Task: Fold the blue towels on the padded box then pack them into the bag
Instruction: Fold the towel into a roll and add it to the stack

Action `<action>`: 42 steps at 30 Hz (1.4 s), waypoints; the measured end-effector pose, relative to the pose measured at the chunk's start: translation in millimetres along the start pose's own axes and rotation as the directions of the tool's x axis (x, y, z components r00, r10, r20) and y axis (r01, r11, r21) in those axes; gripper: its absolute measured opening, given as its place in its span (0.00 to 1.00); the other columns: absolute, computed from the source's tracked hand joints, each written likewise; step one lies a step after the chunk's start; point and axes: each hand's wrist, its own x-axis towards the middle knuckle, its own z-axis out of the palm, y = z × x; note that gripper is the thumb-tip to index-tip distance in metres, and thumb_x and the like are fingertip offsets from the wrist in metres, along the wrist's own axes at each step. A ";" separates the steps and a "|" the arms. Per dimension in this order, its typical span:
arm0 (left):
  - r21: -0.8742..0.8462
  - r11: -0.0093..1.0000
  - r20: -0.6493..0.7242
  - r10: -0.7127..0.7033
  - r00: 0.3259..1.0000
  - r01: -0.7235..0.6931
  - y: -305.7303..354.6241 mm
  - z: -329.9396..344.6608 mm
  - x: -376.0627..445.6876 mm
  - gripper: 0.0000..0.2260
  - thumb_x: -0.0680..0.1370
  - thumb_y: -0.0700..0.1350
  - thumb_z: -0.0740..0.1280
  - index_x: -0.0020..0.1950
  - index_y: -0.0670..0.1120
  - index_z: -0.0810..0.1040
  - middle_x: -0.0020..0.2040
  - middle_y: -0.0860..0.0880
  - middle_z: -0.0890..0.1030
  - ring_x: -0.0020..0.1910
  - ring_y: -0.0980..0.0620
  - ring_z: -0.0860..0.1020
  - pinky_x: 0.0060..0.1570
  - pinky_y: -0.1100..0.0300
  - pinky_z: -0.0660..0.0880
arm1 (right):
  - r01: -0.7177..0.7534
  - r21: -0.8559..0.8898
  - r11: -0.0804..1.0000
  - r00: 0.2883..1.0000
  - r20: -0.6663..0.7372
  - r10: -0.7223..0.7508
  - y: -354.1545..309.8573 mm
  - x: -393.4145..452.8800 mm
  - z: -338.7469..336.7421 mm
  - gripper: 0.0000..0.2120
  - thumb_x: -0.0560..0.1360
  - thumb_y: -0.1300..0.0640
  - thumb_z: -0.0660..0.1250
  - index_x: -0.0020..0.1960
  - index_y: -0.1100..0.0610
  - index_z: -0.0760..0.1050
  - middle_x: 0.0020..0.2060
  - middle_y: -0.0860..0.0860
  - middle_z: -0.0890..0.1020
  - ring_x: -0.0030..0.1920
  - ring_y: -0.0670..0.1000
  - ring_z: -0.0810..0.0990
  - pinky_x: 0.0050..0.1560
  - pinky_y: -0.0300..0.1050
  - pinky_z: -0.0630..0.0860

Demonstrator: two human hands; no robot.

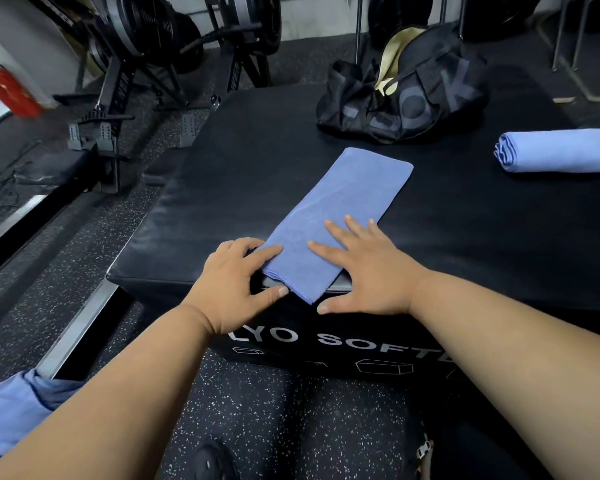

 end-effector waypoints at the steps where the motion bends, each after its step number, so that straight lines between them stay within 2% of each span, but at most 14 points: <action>1: 0.011 1.000 0.003 0.007 1.000 -0.007 1.0 -0.4 -1.1 0.35 0.74 0.73 0.64 0.78 0.59 0.72 0.68 0.56 0.73 0.66 0.49 0.69 0.71 0.48 0.66 | 0.009 -0.008 1.000 1.000 -0.006 -0.010 0.9 -1.4 0.3 0.53 0.68 0.17 0.60 0.84 0.36 0.43 0.85 0.51 0.41 0.84 0.57 0.36 0.81 0.59 0.33; 7: 0.028 1.000 -0.015 0.008 1.000 -0.008 8.4 0.1 -8.0 0.35 0.72 0.70 0.66 0.76 0.57 0.74 0.65 0.55 0.74 0.63 0.50 0.70 0.68 0.48 0.68 | 0.054 -0.052 0.997 0.997 -0.046 -0.056 -2.7 -6.6 5.7 0.45 0.73 0.23 0.62 0.84 0.35 0.47 0.85 0.52 0.46 0.85 0.59 0.42 0.81 0.58 0.37; 10: -0.006 1.000 -0.035 0.009 0.999 -0.009 14.1 0.3 -11.3 0.30 0.73 0.65 0.70 0.73 0.55 0.77 0.59 0.55 0.75 0.58 0.50 0.72 0.65 0.49 0.71 | 0.074 -0.019 0.997 0.994 -0.084 -0.075 -6.0 -10.8 5.6 0.35 0.77 0.28 0.55 0.82 0.37 0.59 0.84 0.53 0.58 0.84 0.61 0.53 0.82 0.60 0.47; 12: -0.033 0.999 -0.059 0.019 0.998 -0.021 20.9 0.7 -15.8 0.24 0.73 0.55 0.76 0.69 0.54 0.80 0.55 0.55 0.76 0.54 0.50 0.74 0.62 0.50 0.74 | 0.093 0.004 0.996 0.990 -0.106 -0.092 -5.7 -13.2 5.8 0.31 0.77 0.36 0.52 0.79 0.40 0.69 0.80 0.55 0.67 0.80 0.62 0.63 0.81 0.63 0.57; 15: -0.048 0.998 -0.102 0.037 0.994 -0.042 31.1 0.7 -25.6 0.21 0.72 0.41 0.76 0.64 0.54 0.82 0.51 0.56 0.76 0.52 0.50 0.75 0.58 0.56 0.74 | 0.182 0.013 0.983 0.970 -0.164 -0.178 -2.0 -19.6 5.5 0.26 0.78 0.45 0.55 0.72 0.46 0.79 0.72 0.56 0.77 0.72 0.63 0.74 0.73 0.59 0.69; 18: -0.095 0.994 -0.148 0.046 0.988 -0.061 43.5 -5.6 -33.7 0.19 0.71 0.41 0.73 0.61 0.55 0.82 0.49 0.56 0.75 0.49 0.53 0.76 0.55 0.61 0.73 | 0.243 0.028 0.970 0.941 -0.248 -0.229 -0.5 -30.9 4.5 0.22 0.78 0.47 0.60 0.67 0.50 0.82 0.66 0.54 0.82 0.65 0.59 0.80 0.67 0.54 0.76; 20: -0.170 0.984 -0.170 0.022 0.985 -0.052 55.7 -14.3 -38.1 0.16 0.72 0.45 0.71 0.59 0.55 0.83 0.48 0.57 0.75 0.48 0.56 0.77 0.54 0.65 0.73 | 0.242 0.099 0.965 0.934 -0.294 -0.204 -1.4 -39.4 2.8 0.20 0.79 0.46 0.62 0.67 0.49 0.81 0.64 0.50 0.83 0.64 0.53 0.81 0.65 0.50 0.77; 22: -0.240 0.970 -0.178 -0.015 0.984 -0.028 67.4 -23.2 -40.8 0.13 0.73 0.45 0.72 0.57 0.57 0.83 0.48 0.57 0.76 0.47 0.56 0.78 0.52 0.67 0.73 | 0.231 0.148 0.962 0.929 -0.326 -0.173 -3.3 -46.9 0.9 0.14 0.79 0.46 0.64 0.62 0.46 0.80 0.56 0.41 0.84 0.56 0.49 0.81 0.58 0.48 0.78; 24: -0.269 0.963 -0.193 -0.052 0.980 -0.002 76.1 -30.1 -41.3 0.11 0.74 0.44 0.73 0.53 0.58 0.83 0.46 0.57 0.77 0.46 0.55 0.79 0.49 0.67 0.73 | 0.209 0.184 0.960 0.918 -0.376 -0.127 -5.4 -52.9 -0.3 0.06 0.78 0.49 0.65 0.54 0.43 0.77 0.43 0.33 0.77 0.44 0.44 0.75 0.46 0.43 0.73; 26: -0.259 0.966 -0.222 -0.080 0.972 0.020 81.7 -34.1 -40.4 0.06 0.75 0.47 0.72 0.51 0.57 0.83 0.44 0.57 0.76 0.45 0.55 0.78 0.47 0.67 0.73 | 0.172 0.229 0.958 0.909 -0.412 -0.065 -6.0 -57.7 -3.3 0.04 0.77 0.50 0.63 0.50 0.44 0.76 0.38 0.34 0.72 0.40 0.44 0.70 0.41 0.42 0.68; 31: -0.199 0.980 -0.250 -0.071 0.966 0.021 80.7 -32.5 -34.6 0.07 0.77 0.60 0.68 0.43 0.60 0.76 0.43 0.58 0.73 0.44 0.58 0.76 0.43 0.61 0.72 | 0.077 0.329 0.941 0.945 -0.325 0.037 1.1 -62.3 -9.7 0.08 0.79 0.49 0.59 0.49 0.48 0.77 0.39 0.43 0.78 0.42 0.48 0.75 0.46 0.50 0.75; 36: -0.143 0.989 -0.142 0.030 0.989 -0.050 71.0 -24.3 -36.7 0.19 0.72 0.65 0.76 0.55 0.57 0.81 0.56 0.60 0.76 0.58 0.55 0.75 0.62 0.61 0.71 | 0.055 0.365 0.930 0.948 -0.312 0.066 1.1 -63.2 -12.7 0.09 0.78 0.50 0.57 0.45 0.48 0.74 0.37 0.45 0.77 0.41 0.49 0.75 0.45 0.49 0.75; 39: -0.158 0.985 -0.147 0.048 0.988 -0.071 74.2 -21.9 -37.4 0.08 0.77 0.57 0.74 0.49 0.54 0.82 0.48 0.58 0.81 0.51 0.53 0.79 0.56 0.54 0.75 | 0.051 0.386 0.921 0.948 -0.308 0.076 2.7 -62.8 -13.9 0.11 0.77 0.48 0.57 0.45 0.50 0.76 0.36 0.46 0.78 0.41 0.49 0.76 0.45 0.51 0.75; 42: -0.416 0.902 -0.085 -0.164 0.983 0.115 75.8 -25.7 -37.2 0.04 0.82 0.50 0.72 0.47 0.56 0.85 0.45 0.57 0.85 0.49 0.55 0.82 0.52 0.57 0.78 | 0.086 0.385 0.919 0.944 -0.327 0.049 1.5 -63.5 -15.1 0.13 0.76 0.44 0.60 0.48 0.49 0.80 0.39 0.46 0.81 0.43 0.49 0.79 0.46 0.49 0.76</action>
